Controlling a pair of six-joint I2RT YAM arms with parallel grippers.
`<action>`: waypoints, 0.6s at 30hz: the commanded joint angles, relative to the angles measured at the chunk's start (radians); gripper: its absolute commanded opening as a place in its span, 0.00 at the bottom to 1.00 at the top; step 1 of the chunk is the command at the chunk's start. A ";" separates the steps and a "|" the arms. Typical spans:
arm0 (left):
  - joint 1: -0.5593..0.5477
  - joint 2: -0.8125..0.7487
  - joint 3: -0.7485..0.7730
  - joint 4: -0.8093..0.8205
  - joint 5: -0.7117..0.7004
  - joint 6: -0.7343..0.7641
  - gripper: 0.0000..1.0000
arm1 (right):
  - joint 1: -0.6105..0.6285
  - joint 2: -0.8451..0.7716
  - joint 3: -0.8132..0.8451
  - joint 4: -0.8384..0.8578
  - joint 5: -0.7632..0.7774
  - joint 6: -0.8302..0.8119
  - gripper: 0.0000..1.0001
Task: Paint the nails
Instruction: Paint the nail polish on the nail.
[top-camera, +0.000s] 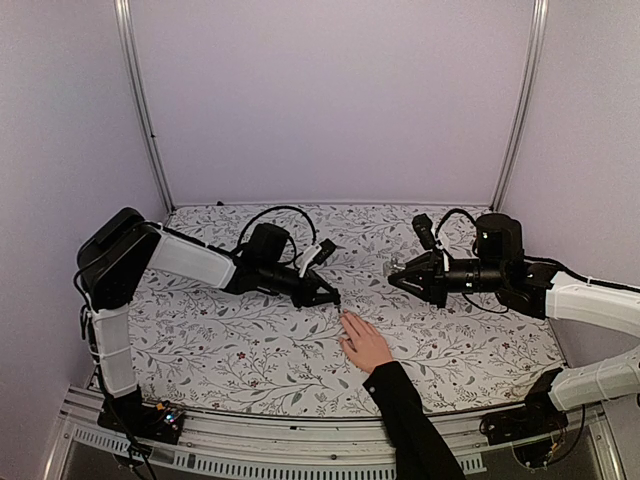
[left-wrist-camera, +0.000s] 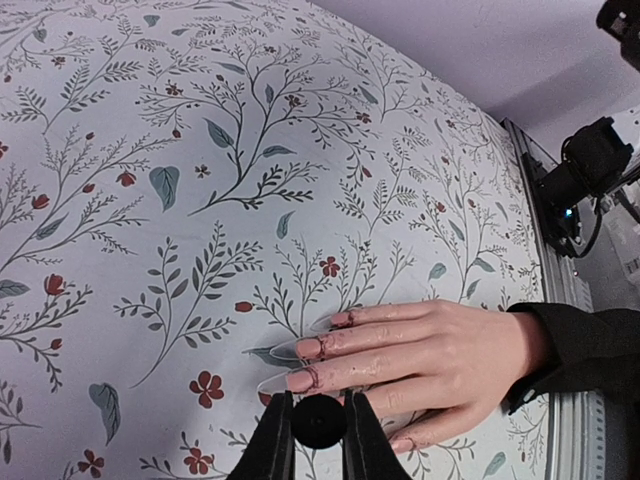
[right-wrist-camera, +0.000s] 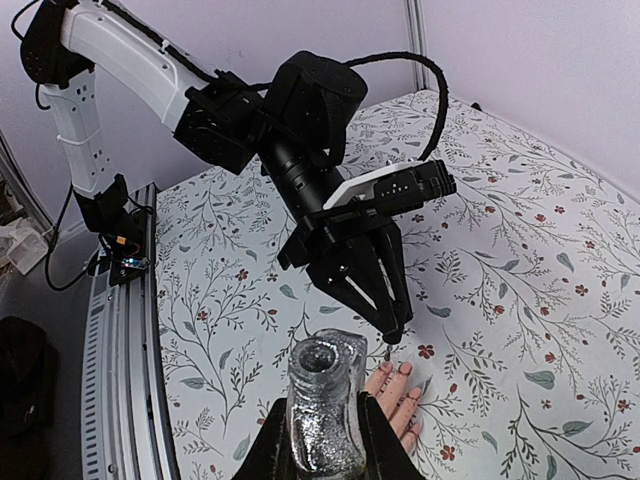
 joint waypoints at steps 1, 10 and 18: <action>-0.014 0.024 0.016 -0.018 0.014 0.013 0.00 | -0.007 -0.017 -0.011 0.027 -0.010 0.005 0.00; -0.014 0.042 0.027 -0.011 0.009 0.005 0.00 | -0.007 -0.017 -0.012 0.027 -0.010 0.005 0.00; -0.012 0.044 0.024 -0.010 -0.004 0.005 0.00 | -0.007 -0.017 -0.013 0.029 -0.010 0.005 0.00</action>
